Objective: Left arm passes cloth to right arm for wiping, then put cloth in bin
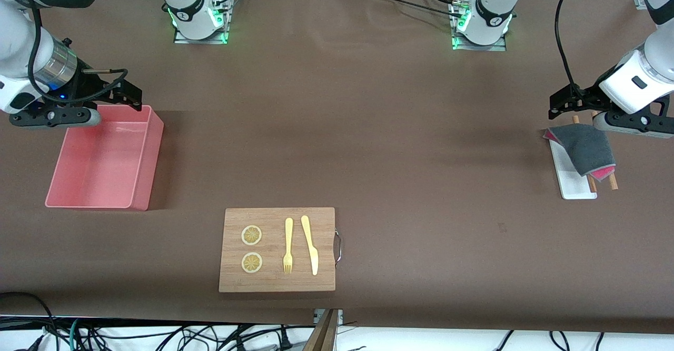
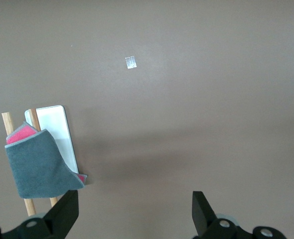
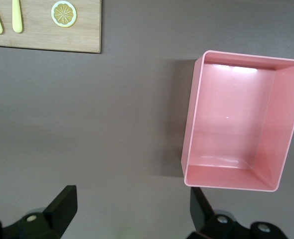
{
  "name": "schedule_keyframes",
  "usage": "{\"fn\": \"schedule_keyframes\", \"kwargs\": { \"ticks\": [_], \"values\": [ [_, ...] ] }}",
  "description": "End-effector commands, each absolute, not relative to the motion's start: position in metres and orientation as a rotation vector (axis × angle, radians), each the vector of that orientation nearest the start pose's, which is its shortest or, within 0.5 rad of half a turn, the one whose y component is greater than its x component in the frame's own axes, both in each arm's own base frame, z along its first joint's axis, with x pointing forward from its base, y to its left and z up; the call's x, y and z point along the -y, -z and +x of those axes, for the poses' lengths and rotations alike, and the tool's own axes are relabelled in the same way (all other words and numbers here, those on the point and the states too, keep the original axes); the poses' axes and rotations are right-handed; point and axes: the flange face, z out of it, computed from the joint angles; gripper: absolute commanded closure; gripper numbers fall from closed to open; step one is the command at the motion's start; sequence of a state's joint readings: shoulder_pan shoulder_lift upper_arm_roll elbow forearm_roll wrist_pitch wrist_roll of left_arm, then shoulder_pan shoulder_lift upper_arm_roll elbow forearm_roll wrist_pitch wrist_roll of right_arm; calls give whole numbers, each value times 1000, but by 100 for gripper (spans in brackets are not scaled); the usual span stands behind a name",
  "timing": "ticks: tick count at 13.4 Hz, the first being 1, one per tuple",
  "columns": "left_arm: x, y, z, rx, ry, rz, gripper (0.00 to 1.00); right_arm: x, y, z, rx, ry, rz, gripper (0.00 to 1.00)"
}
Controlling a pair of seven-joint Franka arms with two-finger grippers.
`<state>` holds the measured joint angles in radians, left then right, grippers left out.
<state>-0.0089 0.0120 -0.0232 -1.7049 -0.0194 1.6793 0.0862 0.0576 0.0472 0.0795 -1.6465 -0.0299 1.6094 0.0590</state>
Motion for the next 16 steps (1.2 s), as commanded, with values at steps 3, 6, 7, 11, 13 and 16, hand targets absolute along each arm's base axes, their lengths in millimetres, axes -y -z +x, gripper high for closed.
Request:
{"fn": "schedule_keyframes", "kwargs": {
  "ticks": [3,6,7,11,13,16],
  "values": [
    [19,-563,560,-161,-45,-3171,0,-70,-569,564,155,-144,-3173,0],
    [18,-563,560,-164,-45,-3168,0,-70,-569,564,152,-144,-3173,0],
    [18,-563,559,-166,-47,-3168,0,-70,-569,564,155,-144,-3173,0],
    [17,-562,559,-171,-52,-3168,0,-70,-569,564,155,-144,-3173,0],
    [17,-562,559,-173,-54,-3168,0,-70,-569,564,155,-144,-3173,0],
    [17,-561,559,-181,-59,-3168,0,-67,-569,564,147,-144,-3173,0]
  ]
}}
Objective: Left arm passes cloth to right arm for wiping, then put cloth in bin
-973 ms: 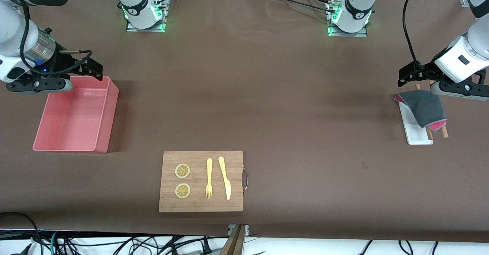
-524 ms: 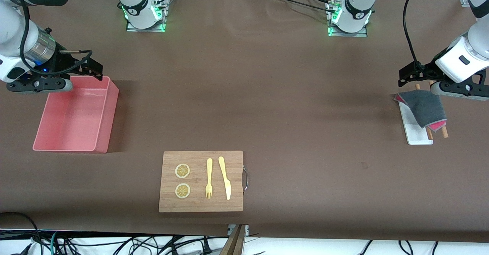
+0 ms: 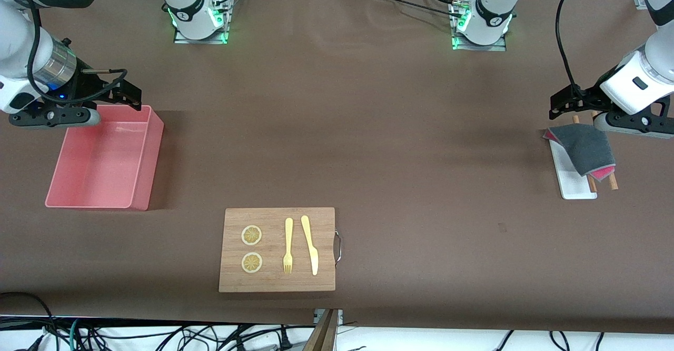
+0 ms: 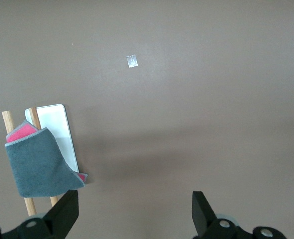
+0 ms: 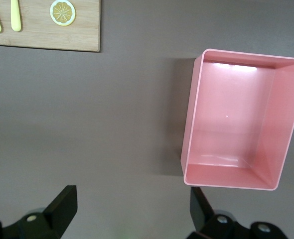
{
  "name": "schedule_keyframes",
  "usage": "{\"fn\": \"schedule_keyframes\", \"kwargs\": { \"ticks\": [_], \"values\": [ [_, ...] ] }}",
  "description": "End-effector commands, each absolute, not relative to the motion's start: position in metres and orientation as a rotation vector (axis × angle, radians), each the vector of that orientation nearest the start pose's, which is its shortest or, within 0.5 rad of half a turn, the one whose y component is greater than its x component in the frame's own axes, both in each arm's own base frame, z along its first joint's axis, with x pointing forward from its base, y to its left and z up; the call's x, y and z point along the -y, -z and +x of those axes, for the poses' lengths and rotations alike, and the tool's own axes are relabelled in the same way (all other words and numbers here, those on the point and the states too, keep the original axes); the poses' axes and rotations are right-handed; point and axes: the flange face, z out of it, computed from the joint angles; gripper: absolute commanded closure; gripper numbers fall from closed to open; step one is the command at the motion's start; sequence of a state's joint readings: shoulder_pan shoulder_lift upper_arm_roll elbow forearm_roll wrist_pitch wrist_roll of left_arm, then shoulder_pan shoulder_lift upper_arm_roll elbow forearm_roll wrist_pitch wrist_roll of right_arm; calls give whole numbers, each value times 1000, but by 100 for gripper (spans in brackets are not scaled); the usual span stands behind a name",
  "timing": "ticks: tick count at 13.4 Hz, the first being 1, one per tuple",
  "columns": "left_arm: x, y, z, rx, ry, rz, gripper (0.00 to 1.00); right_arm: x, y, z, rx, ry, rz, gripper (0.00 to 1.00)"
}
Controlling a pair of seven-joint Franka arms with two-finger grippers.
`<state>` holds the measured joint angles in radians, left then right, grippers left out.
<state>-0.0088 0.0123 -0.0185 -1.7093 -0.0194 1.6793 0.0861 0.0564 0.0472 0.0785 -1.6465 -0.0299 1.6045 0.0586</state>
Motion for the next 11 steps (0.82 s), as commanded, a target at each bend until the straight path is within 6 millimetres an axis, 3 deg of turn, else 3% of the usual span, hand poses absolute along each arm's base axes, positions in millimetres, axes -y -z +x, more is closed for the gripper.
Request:
{"fn": "schedule_keyframes", "kwargs": {
  "ticks": [1,7,10,11],
  "values": [
    [17,-560,559,-181,-64,-3168,0,-67,-569,564,147,-144,-3173,0],
    [5,-551,561,-153,-122,-3164,0,-67,-569,564,147,-144,-3172,0],
    [-10,-549,564,-209,-125,-3161,0,-67,-569,564,160,-142,-3172,0],
    [-31,-544,565,-279,-137,-3161,0,-67,-569,564,157,-142,-3172,0]
  ]
}}
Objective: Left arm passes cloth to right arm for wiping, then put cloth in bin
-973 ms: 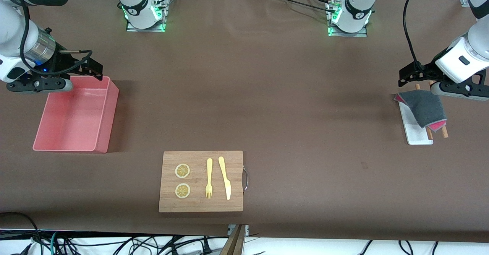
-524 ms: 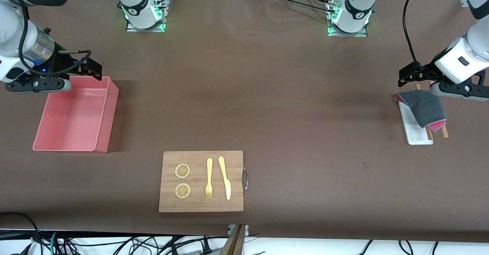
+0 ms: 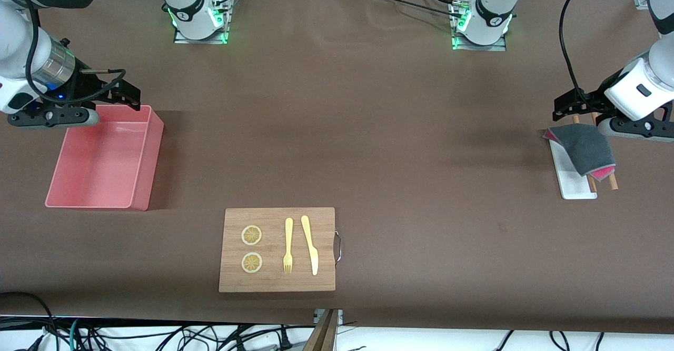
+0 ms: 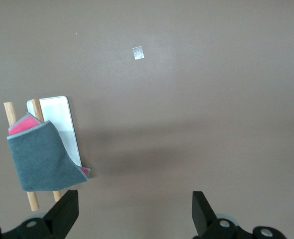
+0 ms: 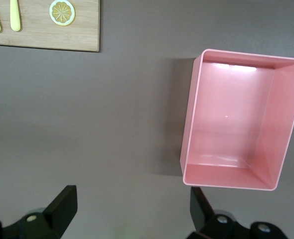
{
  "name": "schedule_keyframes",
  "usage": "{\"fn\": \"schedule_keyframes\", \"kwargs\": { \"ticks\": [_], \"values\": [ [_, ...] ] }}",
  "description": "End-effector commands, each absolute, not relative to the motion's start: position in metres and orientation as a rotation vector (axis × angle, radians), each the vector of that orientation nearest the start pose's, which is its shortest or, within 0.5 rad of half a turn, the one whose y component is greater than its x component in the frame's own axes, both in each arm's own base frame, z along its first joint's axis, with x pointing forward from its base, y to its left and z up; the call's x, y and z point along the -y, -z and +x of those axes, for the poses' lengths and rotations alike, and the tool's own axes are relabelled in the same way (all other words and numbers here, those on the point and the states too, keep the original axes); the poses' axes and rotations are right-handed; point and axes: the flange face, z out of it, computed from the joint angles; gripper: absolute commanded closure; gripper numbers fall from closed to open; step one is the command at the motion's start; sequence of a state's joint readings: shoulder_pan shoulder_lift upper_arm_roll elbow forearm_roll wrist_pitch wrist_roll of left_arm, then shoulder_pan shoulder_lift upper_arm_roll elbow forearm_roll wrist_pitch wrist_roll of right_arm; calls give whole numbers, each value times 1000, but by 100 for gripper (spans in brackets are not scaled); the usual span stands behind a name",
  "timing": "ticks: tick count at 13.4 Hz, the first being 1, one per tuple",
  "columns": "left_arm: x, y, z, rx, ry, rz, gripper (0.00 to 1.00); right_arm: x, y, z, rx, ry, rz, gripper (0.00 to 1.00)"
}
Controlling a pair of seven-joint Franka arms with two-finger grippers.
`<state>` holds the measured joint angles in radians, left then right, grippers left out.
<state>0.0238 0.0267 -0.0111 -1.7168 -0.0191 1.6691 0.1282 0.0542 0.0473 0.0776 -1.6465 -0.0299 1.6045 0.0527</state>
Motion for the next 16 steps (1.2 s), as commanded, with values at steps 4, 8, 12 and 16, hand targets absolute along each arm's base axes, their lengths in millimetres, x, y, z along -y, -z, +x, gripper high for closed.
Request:
{"fn": "schedule_keyframes", "kwargs": {
  "ticks": [4,8,12,16],
  "values": [
    [-116,-514,565,-526,-187,-3174,0,-67,-569,564,159,-142,-3171,0],
    [-227,-467,578,-837,-203,-3165,0,-66,-568,565,157,-144,-3172,0],
    [-309,-404,582,-1164,-166,-3174,0,-67,-568,565,157,-144,-3171,0],
    [-349,-346,580,-1525,-130,-3103,0,-66,-569,565,157,-142,-3172,0]
  ]
}}
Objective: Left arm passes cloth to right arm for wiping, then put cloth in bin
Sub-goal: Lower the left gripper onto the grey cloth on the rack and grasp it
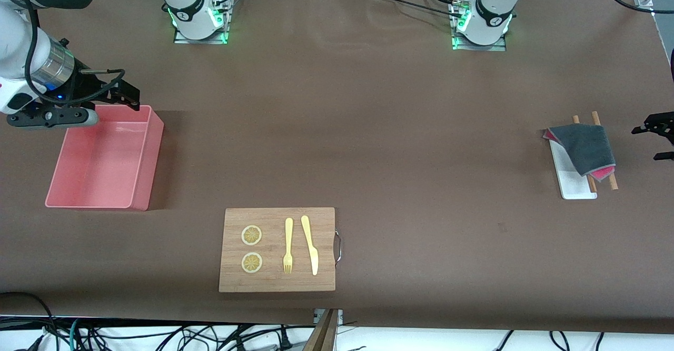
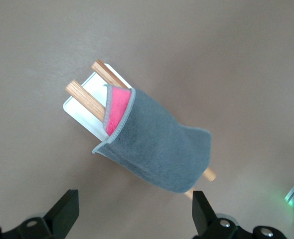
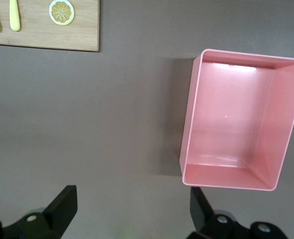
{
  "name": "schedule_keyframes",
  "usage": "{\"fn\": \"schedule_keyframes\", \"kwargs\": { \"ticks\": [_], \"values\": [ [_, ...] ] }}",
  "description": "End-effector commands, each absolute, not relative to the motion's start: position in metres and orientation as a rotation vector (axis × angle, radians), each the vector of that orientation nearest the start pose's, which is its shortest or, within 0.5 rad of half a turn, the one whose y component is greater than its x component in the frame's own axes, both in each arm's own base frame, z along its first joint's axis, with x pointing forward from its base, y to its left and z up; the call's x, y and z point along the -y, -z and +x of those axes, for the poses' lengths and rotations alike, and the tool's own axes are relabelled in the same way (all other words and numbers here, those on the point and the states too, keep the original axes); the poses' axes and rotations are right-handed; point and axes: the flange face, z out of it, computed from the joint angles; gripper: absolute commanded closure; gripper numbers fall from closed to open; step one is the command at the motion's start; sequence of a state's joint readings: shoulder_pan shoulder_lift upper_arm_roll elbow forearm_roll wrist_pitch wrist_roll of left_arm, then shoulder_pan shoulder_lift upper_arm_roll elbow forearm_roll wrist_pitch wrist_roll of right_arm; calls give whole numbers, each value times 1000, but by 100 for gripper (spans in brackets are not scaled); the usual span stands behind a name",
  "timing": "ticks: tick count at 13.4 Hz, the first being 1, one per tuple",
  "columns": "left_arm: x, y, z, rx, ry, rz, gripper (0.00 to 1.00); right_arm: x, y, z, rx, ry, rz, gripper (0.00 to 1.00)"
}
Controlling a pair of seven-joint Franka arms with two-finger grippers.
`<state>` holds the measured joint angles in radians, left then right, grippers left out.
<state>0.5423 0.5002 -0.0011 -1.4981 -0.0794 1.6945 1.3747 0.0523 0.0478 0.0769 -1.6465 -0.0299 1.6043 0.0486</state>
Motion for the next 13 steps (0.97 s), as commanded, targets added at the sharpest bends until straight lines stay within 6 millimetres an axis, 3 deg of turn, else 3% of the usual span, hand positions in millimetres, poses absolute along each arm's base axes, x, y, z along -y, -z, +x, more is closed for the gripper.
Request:
{"fn": "schedule_keyframes", "kwargs": {
  "ticks": [1,4,6,10,13],
  "values": [
    [-355,-335,584,-1640,-98,-3060,0,-66,-569,565,157,-142,-3172,0],
    [-373,-293,579,-1949,11,-2956,0,-65,-569,565,152,-142,-3172,0],
    [-374,-274,579,-2098,35,-2874,0,-66,-569,565,154,-142,-3171,0],
    [-378,-232,593,-2422,181,-2618,0,-66,-569,565,155,-142,-3172,0],
    [-378,-209,588,-2503,286,-2584,0,-65,-569,565,152,-142,-3172,0]
  ]
}}
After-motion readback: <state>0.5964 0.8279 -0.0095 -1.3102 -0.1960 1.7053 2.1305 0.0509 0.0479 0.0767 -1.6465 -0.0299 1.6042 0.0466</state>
